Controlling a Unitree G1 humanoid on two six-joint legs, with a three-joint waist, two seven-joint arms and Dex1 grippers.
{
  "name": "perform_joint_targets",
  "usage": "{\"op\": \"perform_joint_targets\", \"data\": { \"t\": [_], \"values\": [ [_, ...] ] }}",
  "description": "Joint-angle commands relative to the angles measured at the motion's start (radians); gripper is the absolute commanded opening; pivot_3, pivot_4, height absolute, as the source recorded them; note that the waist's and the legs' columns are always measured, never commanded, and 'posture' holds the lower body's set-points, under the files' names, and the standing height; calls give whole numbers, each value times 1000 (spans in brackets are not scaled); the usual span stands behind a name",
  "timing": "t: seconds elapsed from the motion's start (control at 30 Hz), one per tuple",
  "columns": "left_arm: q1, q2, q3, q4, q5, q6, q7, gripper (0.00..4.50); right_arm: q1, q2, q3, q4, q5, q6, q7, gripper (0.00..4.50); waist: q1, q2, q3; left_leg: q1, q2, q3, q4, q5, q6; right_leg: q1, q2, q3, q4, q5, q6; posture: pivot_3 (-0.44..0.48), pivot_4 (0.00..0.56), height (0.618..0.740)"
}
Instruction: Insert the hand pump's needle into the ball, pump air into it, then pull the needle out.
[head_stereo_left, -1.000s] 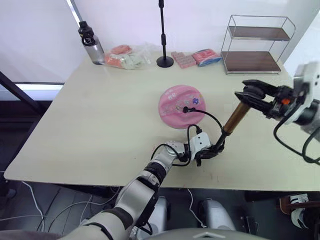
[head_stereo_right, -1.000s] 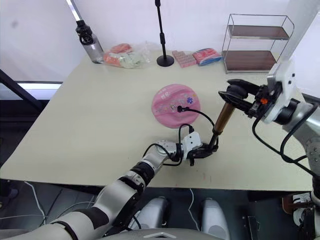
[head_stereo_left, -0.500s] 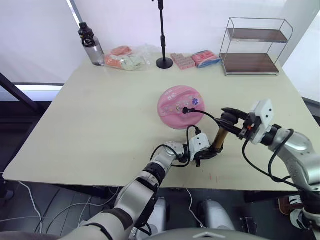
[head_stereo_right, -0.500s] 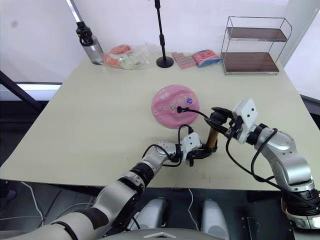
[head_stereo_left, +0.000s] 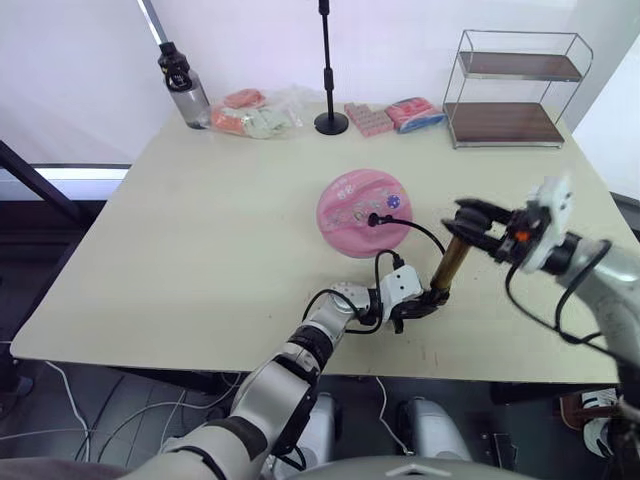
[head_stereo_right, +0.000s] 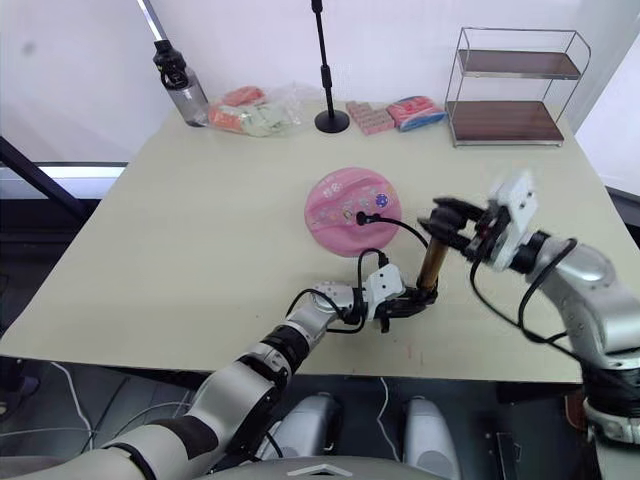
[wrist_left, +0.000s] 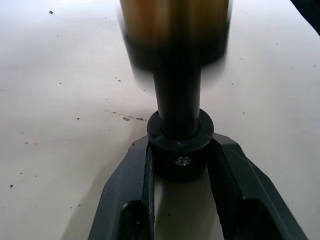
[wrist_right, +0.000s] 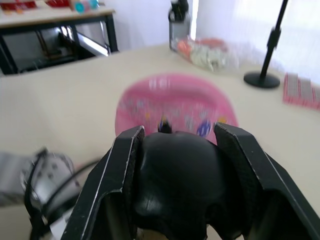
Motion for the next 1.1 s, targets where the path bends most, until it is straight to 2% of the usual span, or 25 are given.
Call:
{"op": "perform_joint_targets", "data": {
  "t": [0.03,0.27,0.4,0.5,0.63,0.9,1.1],
  "values": [
    [43,4,-38,60,54,32,-11,1015,-86,-59,-120,-69,128,51,6,1705,0,0,0,0,0,0,0,0,0,0,0,0,0,0,0,0,150,740],
    [43,3,-42,61,58,28,-11,1015,-200,-155,-206,-39,241,146,-13,1705,0,0,1,0,0,0,0,0,0,0,0,0,0,0,0,0,150,740],
    [48,3,-43,60,59,26,-13,1015,-225,-158,-214,-34,278,180,-44,1705,0,2,4,-1,0,1,0,0,0,-1,0,1,0,0,-1,0,150,740],
    [53,3,-42,58,57,25,-15,1015,-128,-155,-177,-61,229,178,-20,1705,1,2,3,-2,0,1,0,0,1,-2,0,0,0,2,-3,0,150,740],
    [57,6,-42,53,58,23,-18,1015,36,-119,-55,-73,78,83,21,1705,-3,-1,0,0,0,1,0,-2,3,1,0,0,-1,0,-1,0,150,740],
    [58,6,-42,49,61,24,-16,1015,167,14,116,53,-123,-94,34,1705,-4,-6,-6,4,1,1,0,-2,3,3,2,0,0,-1,1,0,150,740],
    [57,2,-41,51,63,25,-10,1015,226,82,180,167,-246,-218,31,1705,-4,-9,-10,5,1,1,-1,-2,3,4,1,1,0,-1,1,0,150,740]
  ]
}}
